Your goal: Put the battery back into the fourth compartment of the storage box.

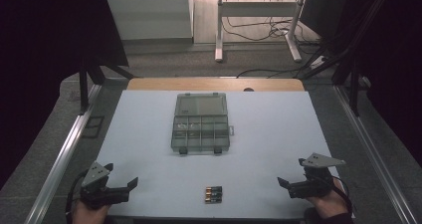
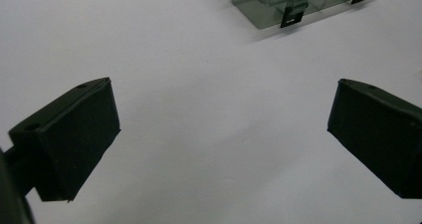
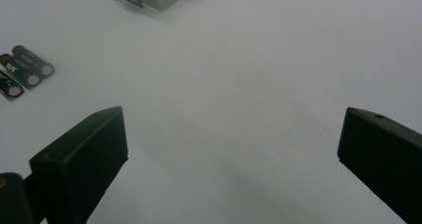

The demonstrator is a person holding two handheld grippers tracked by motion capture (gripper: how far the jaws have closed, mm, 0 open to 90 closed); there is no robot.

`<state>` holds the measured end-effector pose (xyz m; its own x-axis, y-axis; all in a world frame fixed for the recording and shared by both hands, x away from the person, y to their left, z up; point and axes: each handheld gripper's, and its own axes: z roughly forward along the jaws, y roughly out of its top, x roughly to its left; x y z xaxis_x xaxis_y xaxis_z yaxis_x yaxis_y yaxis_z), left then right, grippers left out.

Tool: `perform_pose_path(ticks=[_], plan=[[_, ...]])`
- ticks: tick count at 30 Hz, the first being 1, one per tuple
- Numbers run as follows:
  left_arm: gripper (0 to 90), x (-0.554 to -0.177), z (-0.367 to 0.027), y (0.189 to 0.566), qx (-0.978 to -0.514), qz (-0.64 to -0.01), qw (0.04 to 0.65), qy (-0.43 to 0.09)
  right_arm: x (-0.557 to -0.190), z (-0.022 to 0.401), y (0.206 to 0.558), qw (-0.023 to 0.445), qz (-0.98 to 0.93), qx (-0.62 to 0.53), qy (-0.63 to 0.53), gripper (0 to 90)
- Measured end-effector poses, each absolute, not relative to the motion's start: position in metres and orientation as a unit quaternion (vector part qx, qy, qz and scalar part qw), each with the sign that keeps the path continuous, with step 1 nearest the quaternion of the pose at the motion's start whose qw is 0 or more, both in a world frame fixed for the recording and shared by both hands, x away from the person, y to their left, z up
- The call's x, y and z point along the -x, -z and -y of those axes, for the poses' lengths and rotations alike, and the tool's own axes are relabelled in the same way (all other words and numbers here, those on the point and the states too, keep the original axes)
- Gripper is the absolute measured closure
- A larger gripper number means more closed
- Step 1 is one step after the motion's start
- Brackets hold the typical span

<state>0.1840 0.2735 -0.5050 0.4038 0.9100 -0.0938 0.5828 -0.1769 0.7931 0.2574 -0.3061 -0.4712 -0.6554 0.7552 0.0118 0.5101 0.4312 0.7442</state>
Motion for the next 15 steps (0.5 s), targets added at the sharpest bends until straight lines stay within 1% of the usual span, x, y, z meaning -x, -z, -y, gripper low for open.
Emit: perform_pose_path(ticks=[15], plan=[[0.7,-0.185,-0.274,0.505,-0.738,-0.509,0.394,-0.204,-0.267,0.293,0.467,0.153,-0.85,-0.362,-0.352,0.0]])
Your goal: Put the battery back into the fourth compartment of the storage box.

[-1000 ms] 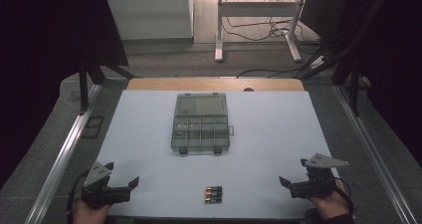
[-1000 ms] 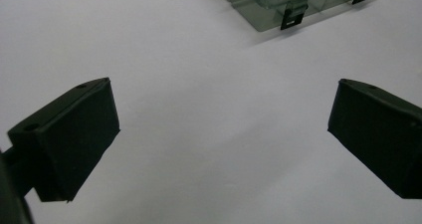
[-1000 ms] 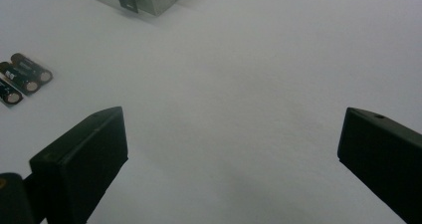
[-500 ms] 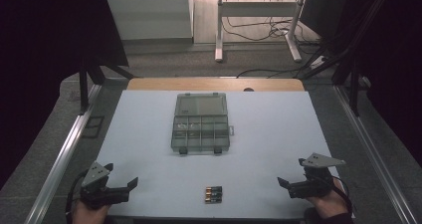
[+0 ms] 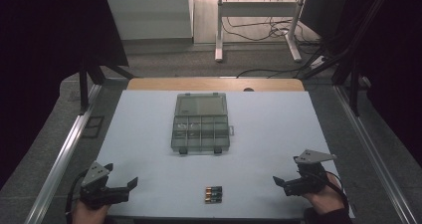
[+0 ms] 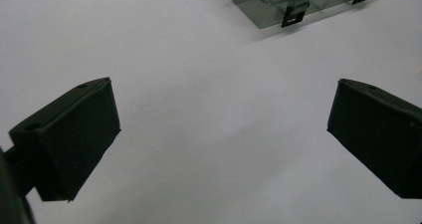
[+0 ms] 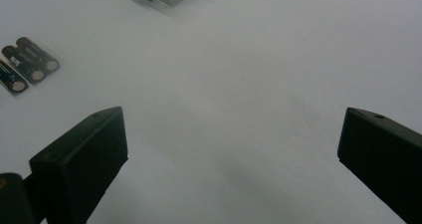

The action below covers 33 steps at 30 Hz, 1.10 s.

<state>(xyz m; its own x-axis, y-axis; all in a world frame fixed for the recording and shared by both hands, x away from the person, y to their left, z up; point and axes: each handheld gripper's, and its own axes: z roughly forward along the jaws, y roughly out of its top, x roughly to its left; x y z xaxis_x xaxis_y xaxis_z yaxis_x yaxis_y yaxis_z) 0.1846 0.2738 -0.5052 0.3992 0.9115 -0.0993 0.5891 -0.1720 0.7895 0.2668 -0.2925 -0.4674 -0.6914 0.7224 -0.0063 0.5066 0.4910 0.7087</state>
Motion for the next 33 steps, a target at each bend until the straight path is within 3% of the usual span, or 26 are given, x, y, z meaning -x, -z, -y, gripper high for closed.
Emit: perform_pose_path(ticks=[33], plan=[[0.9,-0.186,-0.274,0.506,-0.737,-0.51,0.394,-0.202,-0.301,0.22,0.457,0.108,-0.885,-0.315,-0.325,0.0]])
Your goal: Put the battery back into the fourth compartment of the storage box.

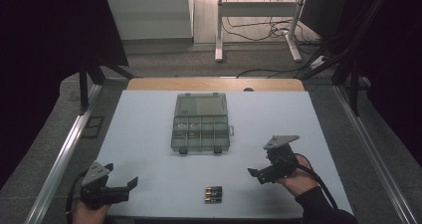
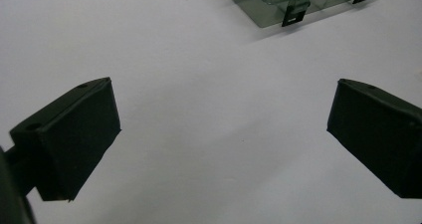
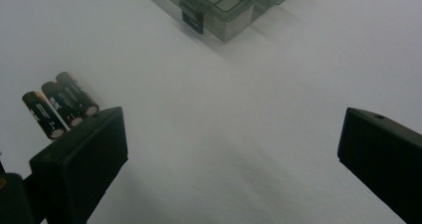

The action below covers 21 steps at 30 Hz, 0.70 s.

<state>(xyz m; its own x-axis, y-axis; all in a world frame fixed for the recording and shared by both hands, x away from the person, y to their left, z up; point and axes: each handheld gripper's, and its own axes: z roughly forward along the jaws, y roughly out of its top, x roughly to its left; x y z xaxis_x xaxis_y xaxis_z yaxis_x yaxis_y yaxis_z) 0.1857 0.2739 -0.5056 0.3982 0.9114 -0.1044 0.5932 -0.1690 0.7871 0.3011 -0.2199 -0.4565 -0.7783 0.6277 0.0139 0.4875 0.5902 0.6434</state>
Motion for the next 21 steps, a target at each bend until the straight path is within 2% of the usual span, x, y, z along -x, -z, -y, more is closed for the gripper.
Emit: perform_pose_path(ticks=[13,21], plan=[[0.9,-0.187,-0.273,0.506,-0.742,-0.507,0.392,-0.2,-0.306,0.194,0.465,0.068,-0.902,-0.301,-0.304,0.5],[1.0,-0.189,-0.272,0.506,-0.745,-0.504,0.389,-0.198,-0.308,0.177,0.47,0.062,-0.91,-0.288,-0.293,9.1]])
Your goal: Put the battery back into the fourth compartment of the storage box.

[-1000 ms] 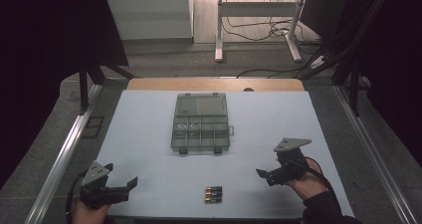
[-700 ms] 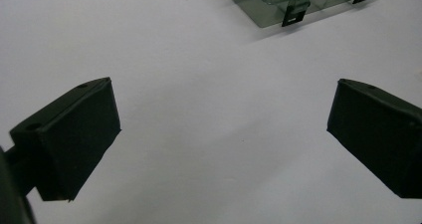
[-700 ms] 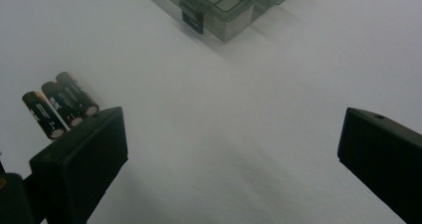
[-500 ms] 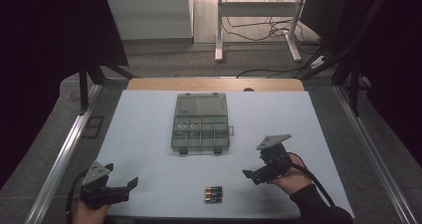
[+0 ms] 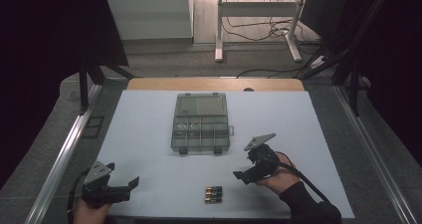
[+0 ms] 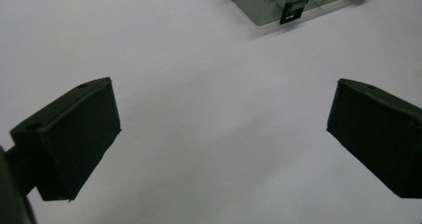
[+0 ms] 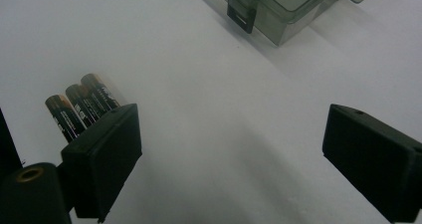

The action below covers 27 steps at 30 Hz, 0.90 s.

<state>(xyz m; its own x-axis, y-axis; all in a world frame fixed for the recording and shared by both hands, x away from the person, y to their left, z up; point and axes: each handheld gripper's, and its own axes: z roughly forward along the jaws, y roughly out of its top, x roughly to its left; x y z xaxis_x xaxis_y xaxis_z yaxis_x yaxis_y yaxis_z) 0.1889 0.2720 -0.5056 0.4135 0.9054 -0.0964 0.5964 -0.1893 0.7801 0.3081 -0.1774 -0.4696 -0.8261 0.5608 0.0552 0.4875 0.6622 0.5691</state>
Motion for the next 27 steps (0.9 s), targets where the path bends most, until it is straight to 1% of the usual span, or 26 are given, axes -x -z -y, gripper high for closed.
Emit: perform_pose_path(ticks=[8,12,13,17,20,27], plan=[[1.0,-0.19,-0.271,0.505,-0.748,-0.501,0.388,-0.198,-0.306,0.165,0.472,0.063,-0.92,-0.268,-0.28,14.2],[1.0,-0.191,-0.271,0.505,-0.748,-0.5,0.389,-0.197,-0.304,0.155,0.474,0.051,-0.926,-0.251,-0.277,19.9],[1.0,-0.191,-0.271,0.505,-0.748,-0.5,0.389,-0.197,-0.304,0.155,0.474,0.051,-0.926,-0.251,-0.277,19.9],[1.0,-0.191,-0.27,0.505,-0.75,-0.498,0.388,-0.197,-0.302,0.146,0.477,0.045,-0.932,-0.237,-0.269,25.0],[1.0,-0.192,-0.27,0.505,-0.75,-0.498,0.388,-0.198,-0.3,0.141,0.477,0.043,-0.935,-0.229,-0.267,26.7],[1.0,-0.192,-0.27,0.505,-0.751,-0.497,0.388,-0.197,-0.296,0.126,0.482,0.03,-0.944,-0.206,-0.258,33.8]])
